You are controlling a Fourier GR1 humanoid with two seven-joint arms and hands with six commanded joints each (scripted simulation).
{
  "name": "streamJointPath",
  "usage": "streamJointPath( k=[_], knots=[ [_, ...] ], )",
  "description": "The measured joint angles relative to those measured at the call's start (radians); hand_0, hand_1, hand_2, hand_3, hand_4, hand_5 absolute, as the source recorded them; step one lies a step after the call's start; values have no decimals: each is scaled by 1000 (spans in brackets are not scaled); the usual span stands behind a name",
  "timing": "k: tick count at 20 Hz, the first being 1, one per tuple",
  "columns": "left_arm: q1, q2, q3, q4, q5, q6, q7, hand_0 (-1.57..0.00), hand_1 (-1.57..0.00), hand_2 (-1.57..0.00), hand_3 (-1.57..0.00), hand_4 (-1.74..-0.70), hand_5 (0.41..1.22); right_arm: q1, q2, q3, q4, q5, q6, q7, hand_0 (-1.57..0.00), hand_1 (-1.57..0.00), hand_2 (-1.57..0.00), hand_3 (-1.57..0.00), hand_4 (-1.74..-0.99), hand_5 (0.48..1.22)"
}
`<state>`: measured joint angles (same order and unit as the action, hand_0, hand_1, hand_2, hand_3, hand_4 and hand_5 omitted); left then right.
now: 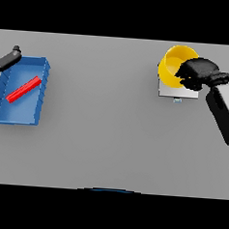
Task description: Pick up the red beaker and tilt it to pour out 1 green nut into yellow bowl. Pick up the yellow bowl and place it on the metallic measuring scale.
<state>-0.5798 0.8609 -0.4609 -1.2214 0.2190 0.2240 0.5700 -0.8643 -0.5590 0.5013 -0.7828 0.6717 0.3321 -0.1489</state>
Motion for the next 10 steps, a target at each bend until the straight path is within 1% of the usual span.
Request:
streamJointPath(
  k=[2, 3, 5, 6, 7, 9, 10],
  knots=[
    [-6, -11, -3, 2, 0, 2, 2, 1, 1, 1, 1, -846, 780, -10, -2, 1, 32, 5, -9, 13, -1482, -1314, -1403, -1545, -1730, 1221],
    [-1, -10, -6, -6, -2, 8, 13, 1, 1, 1, 1, -848, 783, -12, 2, 6, 41, 5, -5, 11, -1452, -1278, -1377, -1550, -1730, 1221],
    [-3, 2, -3, -2, -5, 6, 24, 1, 1, 1, 1, -845, 785, -6, 1, 14, 63, 7, -17, -15, -1404, -1221, -1336, -1558, -1730, 1221],
    [-4, -7, -9, 4, -9, 7, 28, 1, 1, 1, 1, -839, 786, -10, 7, 17, 68, 8, -17, -5, -1392, -1205, -1322, -1560, -1730, 1221],
    [-6, -3, -6, 11, -7, 1, 25, 1, 1, 1, 1, -838, 776, -10, 3, 18, 73, 7, -20, -18, -1397, -1205, -1316, -1562, -1730, 1221],
    [-9, -2, -5, 13, -7, -7, 3, 1, 1, 1, 1, -840, 771, -23, 11, 12, 108, 3, -28, -13, -1417, -1230, -1402, -1536, -1728, 1221],
    [-5, 0, -3, 3, -4, -4, 0, 1, 1, 1, 1, -841, 772, -28, 20, 8, 127, -2, -31, -14, -1404, -1181, -1293, -1543, -1670, 1221]
  ],
)
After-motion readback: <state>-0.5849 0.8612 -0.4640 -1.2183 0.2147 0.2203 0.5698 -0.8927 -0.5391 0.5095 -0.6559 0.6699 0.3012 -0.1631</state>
